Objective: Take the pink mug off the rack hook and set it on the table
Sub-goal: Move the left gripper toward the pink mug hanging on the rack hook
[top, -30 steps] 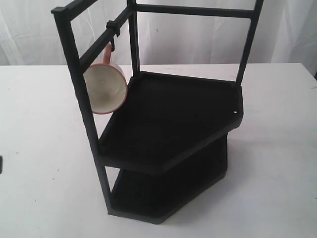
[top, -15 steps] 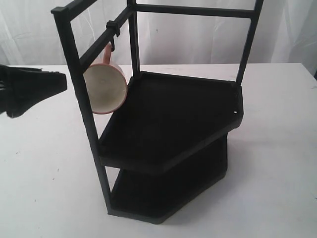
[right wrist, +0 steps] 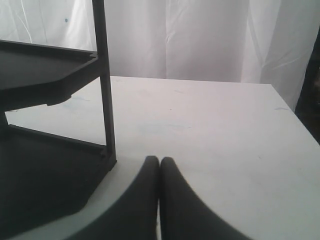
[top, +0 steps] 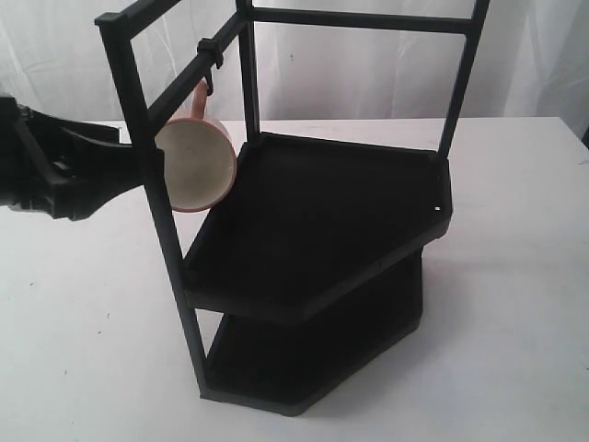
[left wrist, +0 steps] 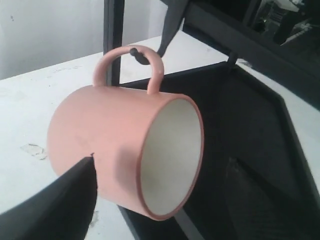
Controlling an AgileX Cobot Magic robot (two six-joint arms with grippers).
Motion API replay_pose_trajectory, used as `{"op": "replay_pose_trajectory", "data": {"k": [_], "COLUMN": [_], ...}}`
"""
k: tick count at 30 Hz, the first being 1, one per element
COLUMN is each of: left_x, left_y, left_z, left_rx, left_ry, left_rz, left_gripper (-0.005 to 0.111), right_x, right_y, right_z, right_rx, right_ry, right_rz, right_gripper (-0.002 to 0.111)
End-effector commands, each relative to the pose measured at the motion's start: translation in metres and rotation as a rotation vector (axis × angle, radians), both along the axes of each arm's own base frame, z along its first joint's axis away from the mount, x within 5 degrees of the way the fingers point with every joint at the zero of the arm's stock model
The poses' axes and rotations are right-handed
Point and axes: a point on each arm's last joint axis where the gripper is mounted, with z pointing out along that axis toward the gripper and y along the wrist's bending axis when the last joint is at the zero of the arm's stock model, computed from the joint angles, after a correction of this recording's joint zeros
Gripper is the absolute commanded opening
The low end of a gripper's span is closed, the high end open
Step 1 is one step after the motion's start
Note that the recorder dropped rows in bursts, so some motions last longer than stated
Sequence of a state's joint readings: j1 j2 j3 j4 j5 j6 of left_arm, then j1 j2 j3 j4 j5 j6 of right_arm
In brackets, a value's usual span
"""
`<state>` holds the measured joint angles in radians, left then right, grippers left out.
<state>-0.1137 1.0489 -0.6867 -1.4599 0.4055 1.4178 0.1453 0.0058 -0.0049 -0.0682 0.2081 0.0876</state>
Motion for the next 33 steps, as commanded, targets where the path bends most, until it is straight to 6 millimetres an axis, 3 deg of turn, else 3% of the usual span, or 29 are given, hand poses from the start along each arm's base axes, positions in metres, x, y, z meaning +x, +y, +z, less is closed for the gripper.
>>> {"op": "replay_pose_trajectory", "data": {"k": [1,7,13,24,28,33], "left_x": [0.003,0.004,0.018,0.038,0.041,0.041], "left_y": [-0.006,-0.015,-0.028,-0.023,-0.019,-0.019], "left_z": [0.001,-0.002,-0.002,-0.014,-0.015,-0.015], "left_rx": [0.076,0.143,0.162,0.269,0.292,0.284], "left_ry": [-0.057,-0.081,-0.070,-0.056,-0.056,-0.051], "left_rz": [0.050,0.079,0.063,0.156,0.210,0.212], "left_gripper": [0.074,0.074,0.074,0.070,0.063,0.063], "right_x": [0.000,0.000,0.000,0.000,0.000,0.000], "right_y": [0.000,0.000,0.000,0.000,0.000,0.000], "right_z": [-0.001,-0.001,-0.001,-0.001,-0.001,-0.001], "right_rx": [-0.009,-0.009,-0.009,-0.009,-0.009,-0.012], "right_ry": [-0.008,-0.008,-0.008,-0.008,-0.008,-0.009], "right_rz": [-0.005,-0.005,-0.005,-0.005,-0.005,-0.005], "right_gripper": [0.000,0.000,0.000,0.000,0.000,0.000]}}
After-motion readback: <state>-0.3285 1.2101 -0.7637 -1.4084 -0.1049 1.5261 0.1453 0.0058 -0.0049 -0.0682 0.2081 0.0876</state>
